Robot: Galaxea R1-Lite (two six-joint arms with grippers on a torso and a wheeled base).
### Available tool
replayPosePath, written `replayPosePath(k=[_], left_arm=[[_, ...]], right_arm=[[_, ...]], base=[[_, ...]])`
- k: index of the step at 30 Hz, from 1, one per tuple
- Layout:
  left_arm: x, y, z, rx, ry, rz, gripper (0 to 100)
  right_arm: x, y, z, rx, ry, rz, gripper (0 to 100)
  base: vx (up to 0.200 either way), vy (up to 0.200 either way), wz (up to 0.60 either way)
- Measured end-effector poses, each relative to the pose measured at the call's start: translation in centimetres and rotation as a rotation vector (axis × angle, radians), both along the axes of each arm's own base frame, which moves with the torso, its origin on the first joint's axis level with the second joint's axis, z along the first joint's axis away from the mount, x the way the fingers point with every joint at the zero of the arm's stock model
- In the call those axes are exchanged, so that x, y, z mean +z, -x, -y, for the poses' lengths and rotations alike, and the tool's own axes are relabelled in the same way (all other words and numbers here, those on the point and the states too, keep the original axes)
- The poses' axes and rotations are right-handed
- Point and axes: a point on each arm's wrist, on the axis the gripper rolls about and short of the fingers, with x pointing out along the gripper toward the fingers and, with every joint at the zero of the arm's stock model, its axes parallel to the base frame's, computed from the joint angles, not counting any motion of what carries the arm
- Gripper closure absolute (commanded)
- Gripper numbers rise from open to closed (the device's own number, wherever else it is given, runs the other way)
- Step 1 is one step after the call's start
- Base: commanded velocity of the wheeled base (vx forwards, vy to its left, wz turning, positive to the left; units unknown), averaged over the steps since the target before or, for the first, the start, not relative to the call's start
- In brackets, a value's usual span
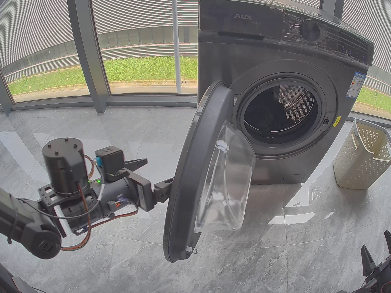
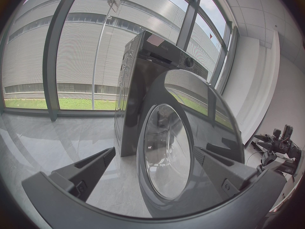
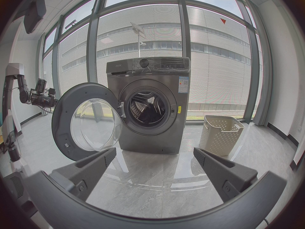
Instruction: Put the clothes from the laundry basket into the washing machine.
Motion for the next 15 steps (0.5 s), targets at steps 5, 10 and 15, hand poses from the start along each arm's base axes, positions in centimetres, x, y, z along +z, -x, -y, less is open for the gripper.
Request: replayPosePath(k=[5, 10, 15], left_arm=[[0.1, -2.1, 2.4, 0.000, 0.019, 0.006, 0], [0.3, -4.1, 5.0, 0.007, 0.045, 0.024, 100], [-0.3, -5.4, 7.3, -0.008, 0.050, 0.024, 100]], right_arm=[[0.0, 0.0, 0.0, 0.000, 0.000, 0.000, 0], [0.0, 0.0, 0.0, -0.001, -0.001, 0.001, 0], [0.0, 0.0, 0.0, -0.002, -0.001, 0.001, 0]], base=[[0.000, 0.000, 0.00], [0.000, 0.000, 0.00], [0.000, 0.000, 0.00]])
